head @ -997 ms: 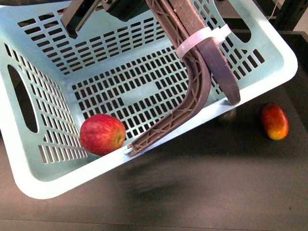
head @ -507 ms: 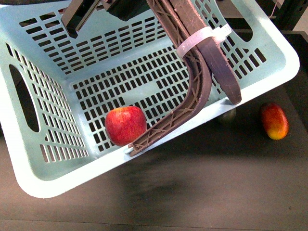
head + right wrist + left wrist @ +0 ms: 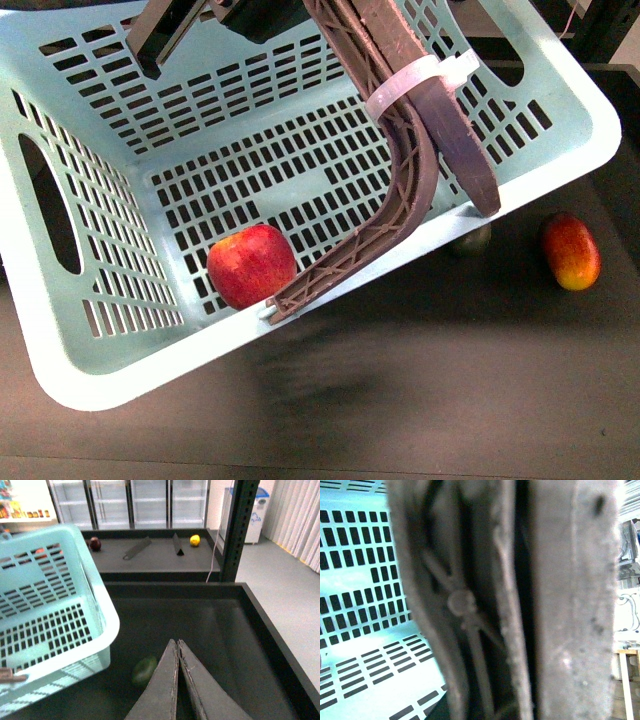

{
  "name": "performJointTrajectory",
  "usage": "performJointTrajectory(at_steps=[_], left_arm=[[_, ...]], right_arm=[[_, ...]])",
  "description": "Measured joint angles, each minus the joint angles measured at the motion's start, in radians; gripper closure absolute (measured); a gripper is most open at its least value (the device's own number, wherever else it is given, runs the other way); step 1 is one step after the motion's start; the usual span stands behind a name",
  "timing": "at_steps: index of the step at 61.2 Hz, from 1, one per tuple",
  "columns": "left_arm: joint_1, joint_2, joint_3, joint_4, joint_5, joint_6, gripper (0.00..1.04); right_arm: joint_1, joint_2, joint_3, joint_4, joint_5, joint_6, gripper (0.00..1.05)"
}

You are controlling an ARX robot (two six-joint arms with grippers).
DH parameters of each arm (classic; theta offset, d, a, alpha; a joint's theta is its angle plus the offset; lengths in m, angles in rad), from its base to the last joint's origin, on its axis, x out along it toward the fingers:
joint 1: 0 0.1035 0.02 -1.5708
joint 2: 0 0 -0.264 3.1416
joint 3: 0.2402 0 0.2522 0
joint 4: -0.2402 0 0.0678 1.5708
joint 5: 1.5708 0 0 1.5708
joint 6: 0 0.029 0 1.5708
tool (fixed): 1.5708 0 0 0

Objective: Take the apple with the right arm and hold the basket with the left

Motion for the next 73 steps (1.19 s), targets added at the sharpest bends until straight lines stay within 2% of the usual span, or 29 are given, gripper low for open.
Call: performJointTrajectory(at_steps=[18, 43, 51, 57, 73], left_arm=[[0.000, 0.001, 0.000, 0.000, 0.000, -0.002, 0.91], [0.000, 0.001, 0.000, 0.000, -0.001, 0.000, 0.91], [0.000, 0.001, -0.006, 0.038, -0.009, -0.017, 0.91], [0.009, 0.000, -0.016, 0.135, -0.031, -0.105, 0.91], [0.117, -0.006, -0.016, 0.179, -0.026, -0.227, 0.91]], right_arm=[[0.000, -0.041, 0.000, -0.017, 0.000, -0.001, 1.01], [0.000, -0.042, 0.000, -0.017, 0.000, 0.000, 0.37], [0.000, -0.042, 0.000, -0.017, 0.000, 0.000, 0.07], [0.000, -0.042, 0.000, -0.017, 0.000, 0.000, 0.09], [0.000, -0.042, 0.000, -0.017, 0.000, 0.000, 0.09]])
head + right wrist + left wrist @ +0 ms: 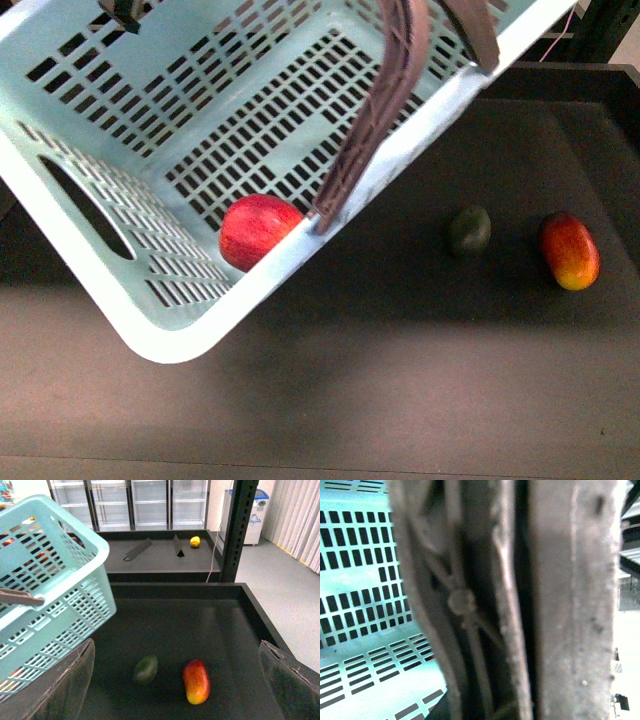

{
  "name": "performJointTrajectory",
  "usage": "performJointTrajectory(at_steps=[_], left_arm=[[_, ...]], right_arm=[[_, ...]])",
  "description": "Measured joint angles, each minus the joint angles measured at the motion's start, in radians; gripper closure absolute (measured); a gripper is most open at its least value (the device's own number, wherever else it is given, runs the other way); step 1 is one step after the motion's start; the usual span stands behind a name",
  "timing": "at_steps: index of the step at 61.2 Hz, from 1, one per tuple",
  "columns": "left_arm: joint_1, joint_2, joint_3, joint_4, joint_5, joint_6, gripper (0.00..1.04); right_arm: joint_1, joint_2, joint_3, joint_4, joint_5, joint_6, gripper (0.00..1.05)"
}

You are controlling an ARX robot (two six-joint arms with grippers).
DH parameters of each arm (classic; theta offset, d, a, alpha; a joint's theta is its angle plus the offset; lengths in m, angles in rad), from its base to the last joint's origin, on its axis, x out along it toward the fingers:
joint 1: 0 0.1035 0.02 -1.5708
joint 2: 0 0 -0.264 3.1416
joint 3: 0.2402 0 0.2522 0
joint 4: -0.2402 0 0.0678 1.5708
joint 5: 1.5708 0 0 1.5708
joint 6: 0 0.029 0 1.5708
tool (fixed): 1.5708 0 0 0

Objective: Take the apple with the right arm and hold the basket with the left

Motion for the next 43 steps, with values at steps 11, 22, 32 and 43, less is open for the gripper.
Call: performJointTrajectory(at_steps=[11, 22, 32, 43], left_arm=[[0.204, 0.010, -0.010, -0.003, -0.018, -0.120, 0.91], [0.331, 0.089, 0.016, -0.042, -0.074, -0.214, 0.91], [0.383, 0.195, 0.068, -0.052, -0.093, -0.252, 0.91], [0.395, 0.269, 0.109, -0.071, -0.102, -0.296, 0.91]], right_arm=[[0.000, 0.000, 0.000, 0.000, 0.000, 0.000, 0.09], [0.000, 0.000, 0.000, 0.000, 0.000, 0.000, 0.09], [0.000, 0.000, 0.000, 0.000, 0.000, 0.000, 0.09], [0.000, 0.000, 0.000, 0.000, 0.000, 0.000, 0.09]])
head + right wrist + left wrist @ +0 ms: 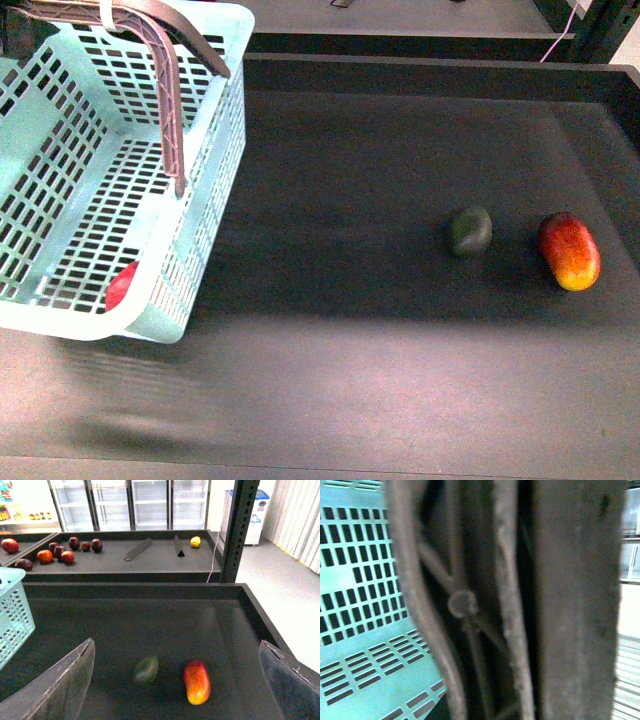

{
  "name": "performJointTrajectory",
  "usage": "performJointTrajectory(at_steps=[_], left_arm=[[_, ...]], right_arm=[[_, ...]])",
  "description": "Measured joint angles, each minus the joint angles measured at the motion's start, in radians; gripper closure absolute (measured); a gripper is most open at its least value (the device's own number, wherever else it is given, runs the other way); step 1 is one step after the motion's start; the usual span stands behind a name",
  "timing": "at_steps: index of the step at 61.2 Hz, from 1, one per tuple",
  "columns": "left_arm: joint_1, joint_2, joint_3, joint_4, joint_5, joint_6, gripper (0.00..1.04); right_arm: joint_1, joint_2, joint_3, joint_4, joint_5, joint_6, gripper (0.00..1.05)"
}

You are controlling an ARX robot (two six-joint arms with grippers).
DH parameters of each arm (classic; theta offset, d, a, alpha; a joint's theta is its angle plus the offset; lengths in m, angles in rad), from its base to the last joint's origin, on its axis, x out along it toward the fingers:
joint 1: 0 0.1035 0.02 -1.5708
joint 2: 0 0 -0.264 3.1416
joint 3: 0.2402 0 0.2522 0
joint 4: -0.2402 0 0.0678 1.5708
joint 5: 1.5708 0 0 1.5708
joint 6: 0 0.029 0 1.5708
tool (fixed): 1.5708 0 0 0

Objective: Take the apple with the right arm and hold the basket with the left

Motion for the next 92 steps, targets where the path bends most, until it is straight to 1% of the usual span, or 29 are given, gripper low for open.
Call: performJointTrajectory(at_steps=[22, 33, 45, 47, 50, 51, 62, 64, 65, 67, 68, 73, 75, 78, 87, 92], left_arm=[[0.019, 0.074, 0.013, -0.041, -0.049, -0.046, 0.91], [0.016, 0.100, 0.014, -0.084, -0.059, -0.055, 0.91], [0.014, 0.100, 0.017, -0.090, -0.060, -0.064, 0.90], [0.014, 0.100, 0.017, -0.090, -0.059, -0.067, 0.86], [0.012, 0.100, 0.017, -0.097, -0.059, -0.072, 0.75], [0.011, 0.098, 0.017, -0.099, -0.057, -0.075, 0.69], [0.005, 0.052, 0.018, -0.176, -0.051, -0.092, 0.39], [0.006, 0.030, 0.018, -0.188, -0.051, -0.097, 0.32], [0.006, 0.024, 0.018, -0.190, -0.051, -0.097, 0.31], [0.008, -0.004, 0.016, -0.201, -0.051, -0.098, 0.23], [0.008, -0.011, 0.016, -0.204, -0.051, -0.098, 0.22], [0.016, -0.085, -0.013, -0.229, -0.050, -0.099, 0.06], [0.019, -0.110, -0.027, -0.239, -0.047, -0.100, 0.06], [0.028, -0.159, -0.060, -0.260, -0.032, -0.106, 0.08], [0.038, -0.286, -0.154, -0.278, -0.004, -0.107, 0.07], [0.037, -0.331, -0.168, -0.283, 0.000, -0.107, 0.07]], right_arm=[[0.000, 0.000, 0.000, 0.000, 0.000, 0.000, 0.09], [0.000, 0.000, 0.000, 0.000, 0.000, 0.000, 0.09], [0.000, 0.000, 0.000, 0.000, 0.000, 0.000, 0.09], [0.000, 0.000, 0.000, 0.000, 0.000, 0.000, 0.09], [0.000, 0.000, 0.000, 0.000, 0.000, 0.000, 0.09], [0.000, 0.000, 0.000, 0.000, 0.000, 0.000, 0.09], [0.000, 0.000, 0.000, 0.000, 0.000, 0.000, 0.09], [0.000, 0.000, 0.000, 0.000, 0.000, 0.000, 0.09], [0.000, 0.000, 0.000, 0.000, 0.000, 0.000, 0.09], [0.000, 0.000, 0.000, 0.000, 0.000, 0.000, 0.09], [0.000, 0.000, 0.000, 0.000, 0.000, 0.000, 0.09], [0.000, 0.000, 0.000, 0.000, 0.000, 0.000, 0.09], [0.000, 0.000, 0.000, 0.000, 0.000, 0.000, 0.09], [0.000, 0.000, 0.000, 0.000, 0.000, 0.000, 0.09], [0.000, 0.000, 0.000, 0.000, 0.000, 0.000, 0.09], [0.000, 0.000, 0.000, 0.000, 0.000, 0.000, 0.09]])
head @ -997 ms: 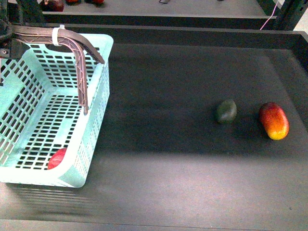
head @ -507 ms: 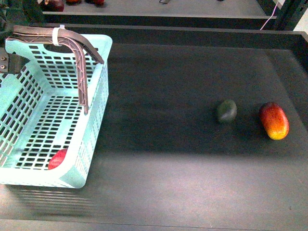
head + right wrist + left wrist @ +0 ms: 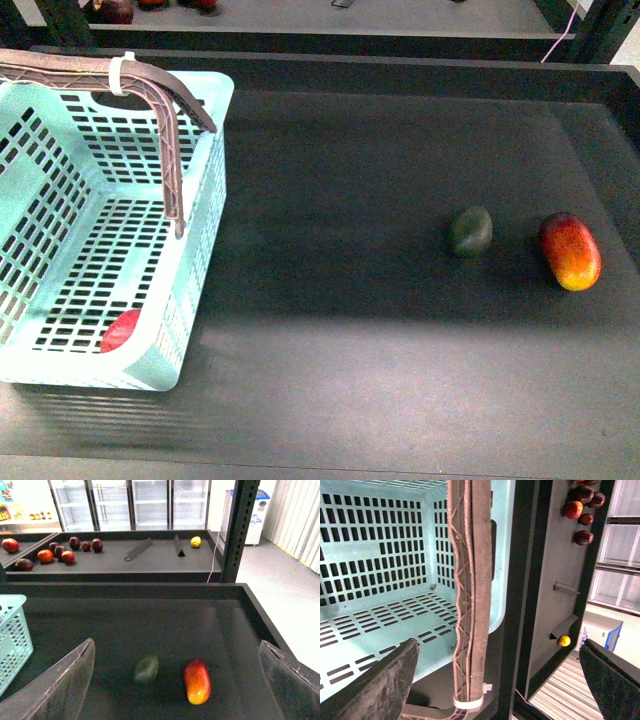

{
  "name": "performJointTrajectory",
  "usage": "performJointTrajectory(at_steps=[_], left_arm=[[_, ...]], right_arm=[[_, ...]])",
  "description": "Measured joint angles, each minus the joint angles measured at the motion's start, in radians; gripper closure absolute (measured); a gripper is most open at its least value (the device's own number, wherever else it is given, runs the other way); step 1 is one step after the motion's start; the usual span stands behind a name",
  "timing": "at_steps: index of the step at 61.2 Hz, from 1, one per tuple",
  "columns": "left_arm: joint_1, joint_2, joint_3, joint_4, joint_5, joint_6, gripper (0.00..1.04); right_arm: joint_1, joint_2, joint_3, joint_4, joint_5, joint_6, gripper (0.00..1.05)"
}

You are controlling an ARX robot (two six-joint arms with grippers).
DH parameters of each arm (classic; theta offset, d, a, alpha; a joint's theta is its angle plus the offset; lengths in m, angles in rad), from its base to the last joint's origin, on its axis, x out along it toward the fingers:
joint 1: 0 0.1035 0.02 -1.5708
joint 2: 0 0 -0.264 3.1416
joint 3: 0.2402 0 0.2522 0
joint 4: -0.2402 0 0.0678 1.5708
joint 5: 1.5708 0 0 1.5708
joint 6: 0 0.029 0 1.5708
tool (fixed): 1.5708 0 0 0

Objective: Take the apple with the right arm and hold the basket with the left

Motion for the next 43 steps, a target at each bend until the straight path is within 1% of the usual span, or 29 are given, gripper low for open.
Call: performJointTrajectory(at_steps=[2, 3, 4, 7, 8, 10, 11, 12, 15, 16, 19, 20, 23, 24, 27, 28, 31, 33, 43], left_arm=[[0.000, -0.005, 0.000, 0.000, 0.001, 0.000, 0.07], [0.005, -0.003, -0.022, 0.059, 0.021, 0.049, 0.10], [0.010, -0.003, -0.059, 0.164, 0.045, 0.116, 0.13], [0.019, -0.003, -0.192, 0.492, 0.069, 0.391, 0.24], [0.020, -0.005, -0.214, 0.541, 0.070, 0.470, 0.26], [0.023, -0.015, -0.299, 0.711, 0.074, 0.652, 0.33], [0.024, -0.024, -0.337, 0.780, 0.072, 0.776, 0.36], [0.024, -0.030, -0.354, 0.812, 0.072, 0.826, 0.38], [0.026, -0.076, -0.430, 0.951, 0.072, 1.087, 0.49], [0.026, -0.085, -0.440, 0.967, 0.072, 1.107, 0.51], [0.027, -0.142, -0.487, 1.011, 0.072, 1.305, 0.61], [0.027, -0.150, -0.495, 1.014, 0.072, 1.326, 0.63], [0.027, -0.192, -0.542, 1.021, 0.073, 1.419, 0.74], [0.027, -0.198, -0.550, 1.021, 0.072, 1.425, 0.76], [0.027, -0.228, -0.598, 1.021, 0.073, 1.475, 0.86], [0.027, -0.233, -0.605, 1.021, 0.074, 1.484, 0.88], [0.027, -0.269, -0.647, 1.020, 0.072, 1.507, 0.99], [0.027, -0.289, -0.664, 1.020, 0.072, 1.510, 1.02], [0.027, -0.410, -0.749, 0.991, 0.072, 1.533, 1.02]], right_arm=[[0.000, 0.000, 0.000, 0.000, 0.000, 0.000, 0.09], [0.000, 0.000, 0.000, 0.000, 0.000, 0.000, 0.09], [0.000, 0.000, 0.000, 0.000, 0.000, 0.000, 0.09], [0.000, 0.000, 0.000, 0.000, 0.000, 0.000, 0.09], [0.000, 0.000, 0.000, 0.000, 0.000, 0.000, 0.09], [0.000, 0.000, 0.000, 0.000, 0.001, 0.000, 0.09], [0.000, 0.000, 0.000, 0.000, 0.000, 0.000, 0.09], [0.000, 0.000, 0.000, 0.000, 0.000, 0.000, 0.09], [0.000, 0.000, 0.000, 0.000, 0.000, 0.000, 0.09], [0.000, 0.000, 0.000, 0.000, 0.000, 0.000, 0.09], [0.000, 0.000, 0.000, 0.000, 0.000, 0.000, 0.09], [0.000, 0.000, 0.000, 0.000, 0.000, 0.000, 0.09], [0.000, 0.000, 0.000, 0.000, 0.000, 0.000, 0.09], [0.000, 0.000, 0.000, 0.000, 0.000, 0.000, 0.09], [0.000, 0.000, 0.000, 0.000, 0.000, 0.000, 0.09], [0.000, 0.000, 0.000, 0.000, 0.000, 0.000, 0.09], [0.000, 0.000, 0.000, 0.000, 0.000, 0.000, 0.09], [0.000, 0.000, 0.000, 0.000, 0.000, 0.000, 0.09], [0.000, 0.000, 0.000, 0.000, 0.000, 0.000, 0.09]])
